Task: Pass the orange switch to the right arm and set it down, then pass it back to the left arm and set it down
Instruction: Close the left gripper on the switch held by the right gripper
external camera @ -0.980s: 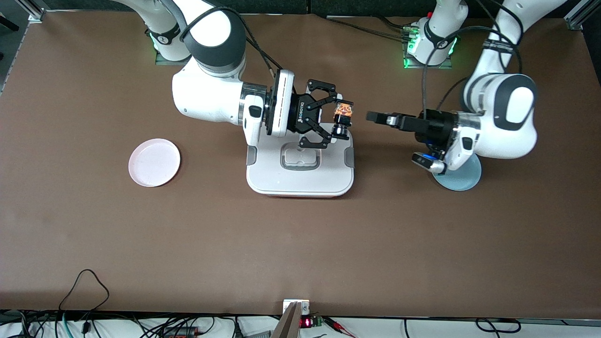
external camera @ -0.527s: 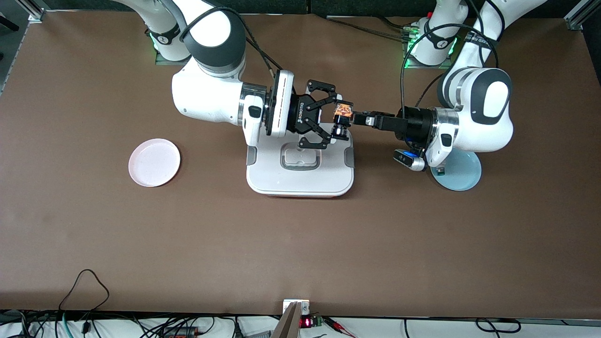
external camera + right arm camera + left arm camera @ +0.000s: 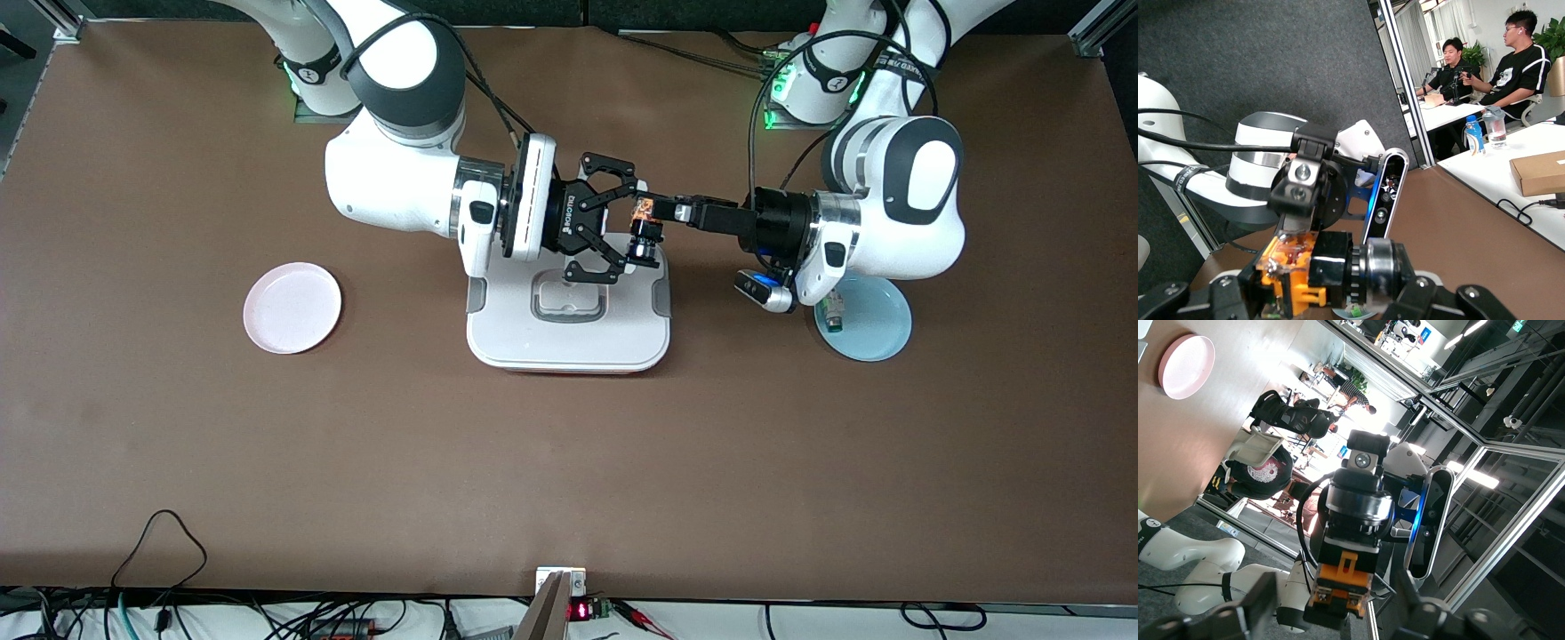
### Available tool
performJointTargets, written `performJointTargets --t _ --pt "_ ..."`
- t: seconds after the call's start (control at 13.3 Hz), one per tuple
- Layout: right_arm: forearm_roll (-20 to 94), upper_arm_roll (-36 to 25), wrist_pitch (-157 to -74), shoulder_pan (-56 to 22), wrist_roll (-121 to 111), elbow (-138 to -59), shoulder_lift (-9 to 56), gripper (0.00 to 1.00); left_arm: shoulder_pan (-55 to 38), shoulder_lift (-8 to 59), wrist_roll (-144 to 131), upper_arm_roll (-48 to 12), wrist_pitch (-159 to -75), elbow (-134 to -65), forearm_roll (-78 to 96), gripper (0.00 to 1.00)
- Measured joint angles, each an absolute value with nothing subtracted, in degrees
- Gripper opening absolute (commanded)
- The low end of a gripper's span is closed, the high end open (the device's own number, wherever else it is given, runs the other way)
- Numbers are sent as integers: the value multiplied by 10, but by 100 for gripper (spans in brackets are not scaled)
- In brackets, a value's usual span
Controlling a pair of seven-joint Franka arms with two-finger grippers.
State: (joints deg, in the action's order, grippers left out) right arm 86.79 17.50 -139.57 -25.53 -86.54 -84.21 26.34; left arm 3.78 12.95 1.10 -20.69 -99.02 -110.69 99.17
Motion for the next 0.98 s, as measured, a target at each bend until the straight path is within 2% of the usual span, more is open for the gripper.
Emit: performJointTargets --t 0.23,0.38,0.45,0.6,0.68,0.75,0.98 --pt "868 175 -1396 -255 -865 -842 263 19 39 130 11 -207 -991 -1108 992 39" --pt "868 175 -1396 -256 -865 -842 263 19 39 130 11 -207 -991 -1109 992 18" --pt "871 175 -1397 -256 -860 -842 264 19 40 129 20 -206 -991 -1108 993 12" --pt "871 175 -1397 -256 -860 -842 264 22 40 129 22 -206 -991 -1109 993 11" --pt "871 175 -1397 -256 -860 -842 264 42 40 129 22 -206 -991 -1109 993 11" --pt "872 175 -1397 -256 -859 -842 264 99 40 129 22 -206 -991 -1109 993 11" --pt "872 175 -1398 -256 -859 -840 264 100 41 129 20 -206 -991 -1110 993 11"
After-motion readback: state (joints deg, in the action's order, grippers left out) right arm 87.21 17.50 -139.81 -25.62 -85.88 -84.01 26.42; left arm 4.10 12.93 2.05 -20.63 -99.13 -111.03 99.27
